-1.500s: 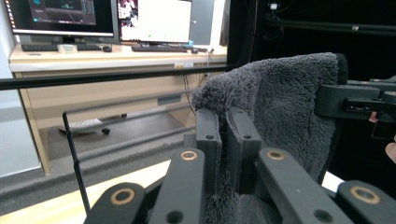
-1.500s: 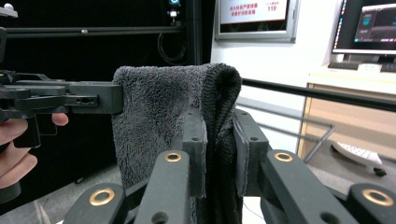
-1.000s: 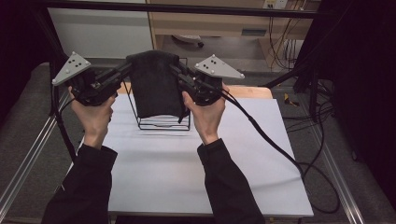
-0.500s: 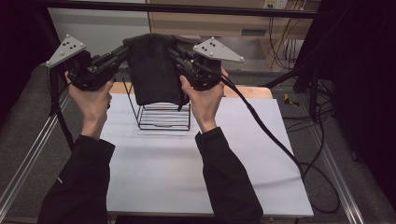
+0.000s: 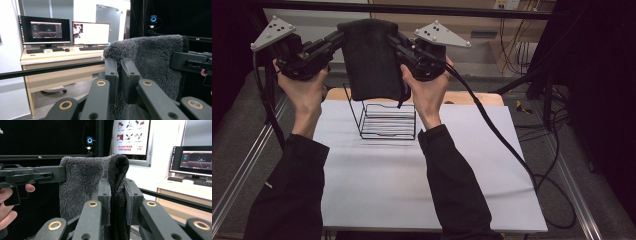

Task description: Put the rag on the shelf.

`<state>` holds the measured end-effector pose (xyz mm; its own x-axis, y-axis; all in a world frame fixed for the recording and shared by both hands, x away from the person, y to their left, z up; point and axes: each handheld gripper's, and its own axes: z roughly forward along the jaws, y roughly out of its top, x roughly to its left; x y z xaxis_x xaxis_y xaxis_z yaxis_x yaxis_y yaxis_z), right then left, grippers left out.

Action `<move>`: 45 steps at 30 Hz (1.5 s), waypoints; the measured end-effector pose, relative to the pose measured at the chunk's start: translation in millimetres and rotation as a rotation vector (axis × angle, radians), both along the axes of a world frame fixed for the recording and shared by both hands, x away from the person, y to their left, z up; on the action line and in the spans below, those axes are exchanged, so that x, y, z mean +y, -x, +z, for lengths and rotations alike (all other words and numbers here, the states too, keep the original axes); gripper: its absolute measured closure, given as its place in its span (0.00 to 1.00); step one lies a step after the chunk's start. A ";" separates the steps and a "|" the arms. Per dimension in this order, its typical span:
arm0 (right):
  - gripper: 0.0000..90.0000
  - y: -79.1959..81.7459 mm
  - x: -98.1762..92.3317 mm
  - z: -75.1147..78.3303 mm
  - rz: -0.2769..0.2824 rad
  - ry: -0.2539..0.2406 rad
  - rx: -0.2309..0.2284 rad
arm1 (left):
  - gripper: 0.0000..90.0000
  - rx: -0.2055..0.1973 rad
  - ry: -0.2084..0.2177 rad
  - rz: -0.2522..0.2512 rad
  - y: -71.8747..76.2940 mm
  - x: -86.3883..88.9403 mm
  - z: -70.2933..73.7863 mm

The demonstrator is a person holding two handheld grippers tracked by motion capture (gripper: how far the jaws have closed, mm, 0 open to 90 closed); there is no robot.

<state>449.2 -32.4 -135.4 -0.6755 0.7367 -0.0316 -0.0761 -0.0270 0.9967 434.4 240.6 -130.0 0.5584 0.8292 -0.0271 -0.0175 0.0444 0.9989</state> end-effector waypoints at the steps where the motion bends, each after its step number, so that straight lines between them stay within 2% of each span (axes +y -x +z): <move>1: 0.87 -0.8 0.4 1.7 0.000 0.002 -0.002 | 0.93 0.001 0.003 0.000 -1.3 0.6 1.5; 7: 0.87 -7.3 -0.1 9.7 -0.005 -0.006 -0.015 | 0.93 -0.004 0.030 -0.002 -10.4 1.4 9.0; 19: 0.87 -25.4 -3.8 18.2 -0.008 -0.014 -0.017 | 0.93 -0.014 0.023 0.026 -23.9 -4.0 18.2; 24: 0.87 -33.5 -2.4 23.1 -0.006 -0.010 -0.029 | 0.93 -0.006 0.042 0.039 -33.7 -4.1 22.6; 29: 0.87 -41.8 -0.9 23.7 -0.020 0.001 -0.031 | 0.93 0.001 0.026 0.058 -42.9 -6.1 24.3; 32: 0.87 -47.7 -1.2 23.9 -0.023 -0.006 -0.025 | 0.93 0.003 0.031 0.064 -46.8 -5.6 25.7; 39: 0.87 -57.0 1.7 22.5 -0.026 -0.003 -0.020 | 0.93 0.013 0.034 0.069 -55.1 -2.3 23.6; 45: 0.87 -62.5 5.4 17.3 -0.036 0.026 -0.019 | 0.93 0.022 0.029 0.067 -60.9 2.1 14.4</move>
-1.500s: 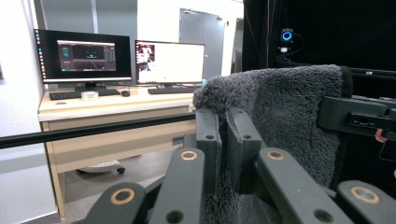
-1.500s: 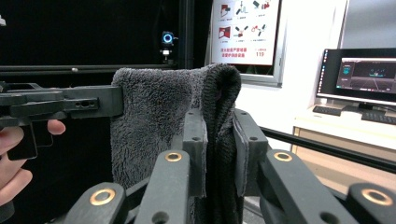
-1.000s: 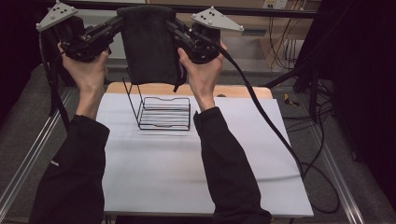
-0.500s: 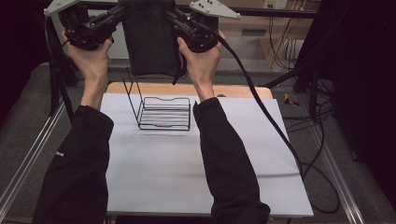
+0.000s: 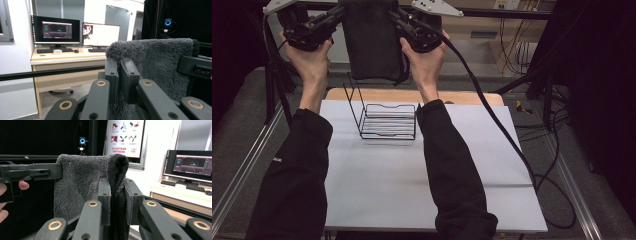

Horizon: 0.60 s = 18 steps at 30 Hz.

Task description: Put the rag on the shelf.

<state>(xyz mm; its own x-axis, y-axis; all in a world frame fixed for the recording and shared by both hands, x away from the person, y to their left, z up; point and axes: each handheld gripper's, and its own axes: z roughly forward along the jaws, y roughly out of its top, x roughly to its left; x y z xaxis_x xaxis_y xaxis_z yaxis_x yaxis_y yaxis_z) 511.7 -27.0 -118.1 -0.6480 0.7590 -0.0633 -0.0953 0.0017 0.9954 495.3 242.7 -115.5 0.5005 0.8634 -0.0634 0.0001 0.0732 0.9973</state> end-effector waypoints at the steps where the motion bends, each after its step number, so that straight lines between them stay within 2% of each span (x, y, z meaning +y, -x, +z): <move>1: 0.87 -0.5 0.7 -1.3 0.001 0.004 0.000 | 0.93 0.005 0.001 0.001 -1.0 0.6 -2.2; 4: 0.87 -1.8 2.2 -5.5 -0.004 0.024 0.004 | 0.93 0.015 0.016 -0.010 -5.0 1.7 -9.7; 9: 0.87 -4.5 1.6 -13.7 -0.013 0.053 0.017 | 0.93 0.027 0.001 -0.022 -7.8 3.6 -20.0; 15: 0.87 -0.5 10.4 -25.1 -0.025 0.123 0.023 | 0.93 0.049 -0.025 -0.026 -7.0 8.0 -35.0; 18: 0.87 -1.6 8.2 -33.4 -0.022 0.119 0.053 | 0.93 0.059 -0.020 -0.036 -6.0 11.4 -42.7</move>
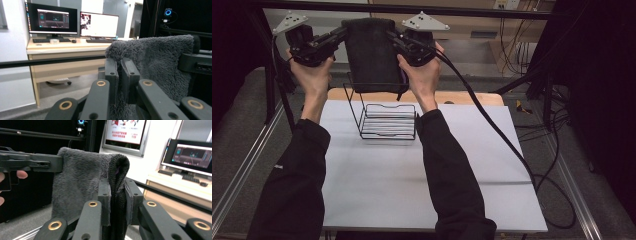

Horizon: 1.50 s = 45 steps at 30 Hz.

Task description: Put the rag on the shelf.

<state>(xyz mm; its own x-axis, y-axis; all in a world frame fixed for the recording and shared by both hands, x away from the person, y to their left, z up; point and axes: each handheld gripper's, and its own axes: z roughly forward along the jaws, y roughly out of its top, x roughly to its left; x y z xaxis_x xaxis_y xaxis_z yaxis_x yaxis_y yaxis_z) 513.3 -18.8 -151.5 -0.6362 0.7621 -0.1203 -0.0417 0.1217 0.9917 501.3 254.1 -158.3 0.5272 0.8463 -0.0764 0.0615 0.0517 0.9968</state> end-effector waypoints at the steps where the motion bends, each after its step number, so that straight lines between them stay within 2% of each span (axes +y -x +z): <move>1: 0.87 -0.4 -1.0 -2.0 0.001 -0.003 0.007 | 0.93 0.002 0.001 -0.005 0.6 0.5 -2.7; 9: 0.87 0.6 -8.6 -15.5 0.036 -0.024 0.022 | 0.93 0.006 -0.008 -0.023 3.0 0.5 -14.3; 12: 0.87 1.8 -8.0 -22.0 0.042 -0.012 0.025 | 0.93 0.013 -0.019 -0.026 4.3 2.0 -18.8; 16: 0.86 5.3 -8.2 -27.2 0.059 -0.020 0.022 | 0.93 0.006 -0.014 -0.038 7.9 6.4 -22.6; 23: 0.86 11.2 -7.9 -29.7 0.059 0.000 0.010 | 0.93 -0.006 -0.017 -0.057 16.0 9.6 -29.4; 32: 0.86 19.4 -8.4 -33.7 0.065 0.007 -0.005 | 0.93 -0.017 -0.030 -0.061 22.6 9.7 -31.1; 42: 0.86 27.6 -6.1 -36.6 0.059 0.038 -0.031 | 0.93 -0.021 -0.045 -0.060 29.0 11.0 -33.1; 45: 0.86 28.7 -6.7 -38.0 0.064 0.030 -0.031 | 0.93 -0.023 -0.049 -0.062 31.2 10.9 -33.6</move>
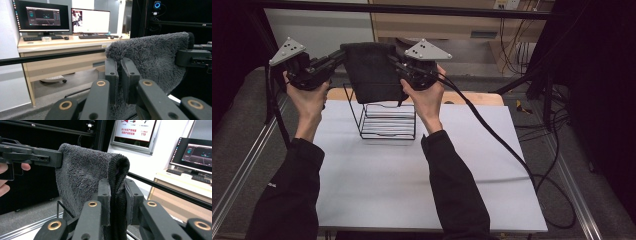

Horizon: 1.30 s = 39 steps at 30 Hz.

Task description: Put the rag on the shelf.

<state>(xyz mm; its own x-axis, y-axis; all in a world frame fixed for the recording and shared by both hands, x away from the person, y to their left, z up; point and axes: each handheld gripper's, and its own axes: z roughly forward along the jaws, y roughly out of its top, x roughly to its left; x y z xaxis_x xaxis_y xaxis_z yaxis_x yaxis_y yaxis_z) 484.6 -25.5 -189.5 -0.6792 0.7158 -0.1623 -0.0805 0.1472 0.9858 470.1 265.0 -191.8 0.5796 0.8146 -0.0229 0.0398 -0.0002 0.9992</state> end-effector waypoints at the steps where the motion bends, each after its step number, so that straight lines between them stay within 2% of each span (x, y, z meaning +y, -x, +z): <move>1: 0.86 0.8 -0.1 -0.6 -0.001 -0.002 0.002 | 0.93 0.000 -0.004 0.000 0.7 -0.1 0.0; 15: 0.86 9.5 -1.0 -7.1 0.024 0.005 0.001 | 0.93 0.004 -0.002 -0.004 8.6 0.9 -6.3; 27: 0.86 16.0 -1.3 -13.1 0.034 0.016 -0.009 | 0.93 -0.006 -0.026 -0.007 14.6 0.0 -8.9; 39: 0.86 21.3 -2.4 -21.2 0.047 0.015 0.006 | 0.93 -0.005 -0.051 -0.011 22.4 1.2 -14.6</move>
